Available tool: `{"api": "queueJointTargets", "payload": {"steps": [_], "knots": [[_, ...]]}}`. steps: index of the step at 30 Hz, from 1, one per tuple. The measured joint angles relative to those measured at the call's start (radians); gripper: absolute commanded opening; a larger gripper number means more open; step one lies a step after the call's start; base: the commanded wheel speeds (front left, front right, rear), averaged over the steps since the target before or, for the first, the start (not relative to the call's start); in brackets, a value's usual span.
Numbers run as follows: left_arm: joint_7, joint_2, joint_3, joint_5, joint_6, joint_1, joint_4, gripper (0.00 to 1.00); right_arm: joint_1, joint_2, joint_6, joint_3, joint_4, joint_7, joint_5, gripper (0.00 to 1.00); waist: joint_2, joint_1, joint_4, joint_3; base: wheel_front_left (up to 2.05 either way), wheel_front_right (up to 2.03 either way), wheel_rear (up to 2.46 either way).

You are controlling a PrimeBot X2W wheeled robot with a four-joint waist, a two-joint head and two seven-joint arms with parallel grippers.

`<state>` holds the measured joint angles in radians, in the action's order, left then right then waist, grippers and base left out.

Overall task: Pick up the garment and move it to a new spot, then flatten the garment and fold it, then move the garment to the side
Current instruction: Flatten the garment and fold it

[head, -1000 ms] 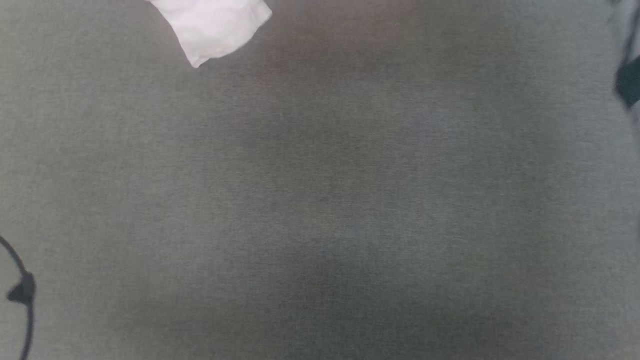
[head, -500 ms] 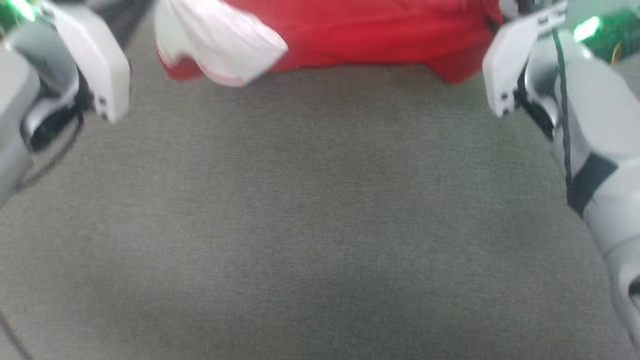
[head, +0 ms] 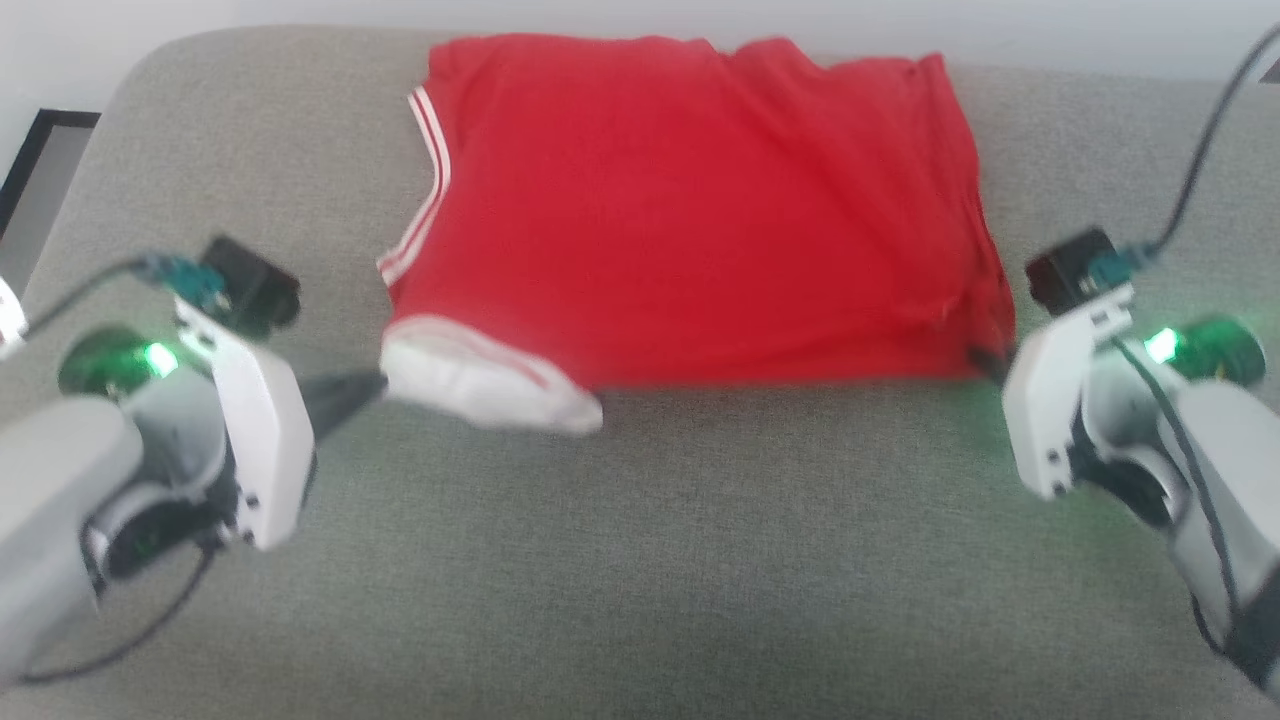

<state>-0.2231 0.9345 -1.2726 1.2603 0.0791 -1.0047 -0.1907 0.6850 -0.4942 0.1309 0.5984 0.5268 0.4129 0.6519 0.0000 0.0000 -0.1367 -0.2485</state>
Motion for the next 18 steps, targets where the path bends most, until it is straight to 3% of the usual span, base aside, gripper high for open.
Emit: {"api": "queueJointTargets", "payload": {"steps": [8,18], "knots": [[-0.064,0.071,-0.005,0.044,-0.102,0.169,0.173,0.00,-0.228,-0.107,0.000,-0.038,-0.234,0.106,0.111,0.00,0.0000,0.0000,0.000,0.018,0.00,0.00,0.00],[-0.101,0.120,-0.007,0.088,-0.188,0.354,0.313,0.00,-0.470,-0.160,0.000,-0.124,-0.438,0.226,0.200,0.00,0.0000,-0.0001,-0.001,0.025,0.00,0.00,0.00]]}}
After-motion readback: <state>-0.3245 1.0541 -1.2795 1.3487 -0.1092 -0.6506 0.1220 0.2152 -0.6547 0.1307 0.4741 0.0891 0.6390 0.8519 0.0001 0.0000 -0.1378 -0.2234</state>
